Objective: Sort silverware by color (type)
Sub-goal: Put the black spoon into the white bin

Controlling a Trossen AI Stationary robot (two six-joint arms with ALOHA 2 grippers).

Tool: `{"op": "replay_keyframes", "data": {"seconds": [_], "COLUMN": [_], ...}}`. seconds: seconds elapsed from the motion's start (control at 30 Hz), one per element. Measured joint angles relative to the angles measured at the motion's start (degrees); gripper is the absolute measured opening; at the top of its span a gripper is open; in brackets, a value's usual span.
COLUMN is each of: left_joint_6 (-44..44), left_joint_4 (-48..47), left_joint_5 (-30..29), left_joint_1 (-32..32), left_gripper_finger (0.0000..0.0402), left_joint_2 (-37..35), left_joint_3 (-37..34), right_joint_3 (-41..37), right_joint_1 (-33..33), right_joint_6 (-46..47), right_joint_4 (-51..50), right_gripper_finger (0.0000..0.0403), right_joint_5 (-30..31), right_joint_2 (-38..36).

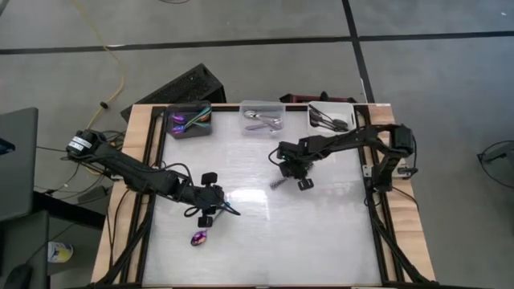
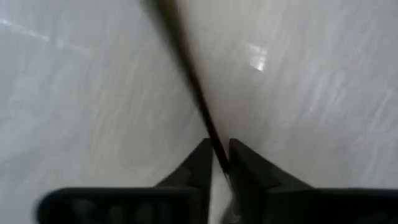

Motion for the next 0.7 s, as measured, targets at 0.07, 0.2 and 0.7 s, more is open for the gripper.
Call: {"op": "replay_keyframes", "data": {"seconds": [0.07,0.2,0.7], "left_joint_6": [0.00,-0.15,-0.63], "left_joint_4": [-0.02,0.00,0.87], "left_joint_5": [-0.07,-0.09,-1.79], "left_joint_1": [0.00,0.00,1.06], "left_gripper_finger": [0.0114,0.0114,0.0114], "left_joint_2": [0.00,0.00,0.00], "left_joint_3": [0.00,0.00,0.00], "right_joint_3": [-0.14,-0.42,-0.32], "right_joint_1": [0.02,0.11,-10.58], "right_joint_6": [1.21,4.57,-3.42], "right_joint_4": [-0.16,-2.74,-12.13], "right_gripper_finger": [0.0037,0.0022,0.0028], "right_joint_5": [0.33,0.37,13.81], "right_joint_2": [-0.74,-3.83,-34.00]}}
